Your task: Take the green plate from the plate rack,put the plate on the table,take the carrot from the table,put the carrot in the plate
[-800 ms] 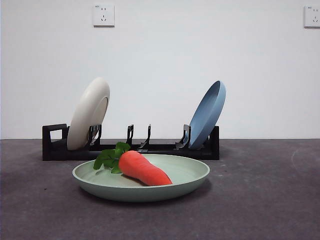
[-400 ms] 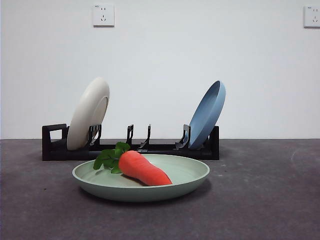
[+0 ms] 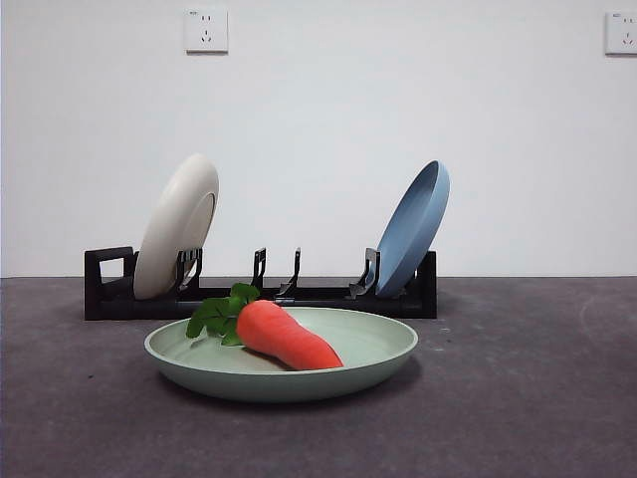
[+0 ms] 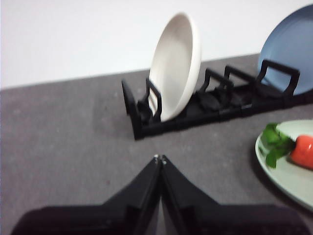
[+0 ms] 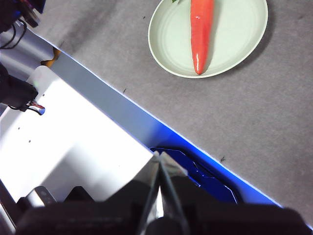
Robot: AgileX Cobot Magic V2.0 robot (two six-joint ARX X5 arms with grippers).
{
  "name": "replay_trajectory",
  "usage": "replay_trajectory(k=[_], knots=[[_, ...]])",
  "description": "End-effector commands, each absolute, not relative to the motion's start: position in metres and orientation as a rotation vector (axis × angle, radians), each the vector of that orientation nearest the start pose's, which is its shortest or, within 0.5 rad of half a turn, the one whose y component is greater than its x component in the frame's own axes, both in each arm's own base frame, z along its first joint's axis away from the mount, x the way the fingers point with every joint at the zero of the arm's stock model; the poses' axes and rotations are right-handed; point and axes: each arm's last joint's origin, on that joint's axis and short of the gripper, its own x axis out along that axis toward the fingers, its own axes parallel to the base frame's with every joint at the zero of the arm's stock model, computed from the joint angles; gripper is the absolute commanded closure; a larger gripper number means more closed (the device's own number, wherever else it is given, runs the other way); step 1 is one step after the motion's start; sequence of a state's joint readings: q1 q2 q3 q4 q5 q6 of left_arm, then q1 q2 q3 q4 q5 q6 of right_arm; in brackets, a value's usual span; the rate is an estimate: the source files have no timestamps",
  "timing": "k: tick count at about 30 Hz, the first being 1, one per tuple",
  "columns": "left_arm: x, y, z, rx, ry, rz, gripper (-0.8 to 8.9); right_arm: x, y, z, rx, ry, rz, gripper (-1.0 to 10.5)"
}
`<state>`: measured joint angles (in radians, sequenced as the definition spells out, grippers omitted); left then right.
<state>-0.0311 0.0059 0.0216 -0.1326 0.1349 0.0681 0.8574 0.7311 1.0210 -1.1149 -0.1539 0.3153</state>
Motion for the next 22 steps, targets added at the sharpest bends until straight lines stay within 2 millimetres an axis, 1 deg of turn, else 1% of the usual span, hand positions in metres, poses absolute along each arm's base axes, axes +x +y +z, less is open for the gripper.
replay_trajectory(k=[1,5,22], knots=[[0.0958,-0.0063,0.1527,0.036,0.137,-0.166,8.15,0.0663,0.0836,0.3362,-0.019,0.941,0.807,9.4],[0.0950,-0.0062,0.1485,0.008,0.185,-0.164,8.15,0.0663,0.0836,0.3362,-0.019,0.941,0.807,9.4],[0.0951,-0.0061,0.1485,0.009,0.185,-0.159,8.15,0.0663,0.0836,0.3362,-0.019,0.941,0.807,9.4]])
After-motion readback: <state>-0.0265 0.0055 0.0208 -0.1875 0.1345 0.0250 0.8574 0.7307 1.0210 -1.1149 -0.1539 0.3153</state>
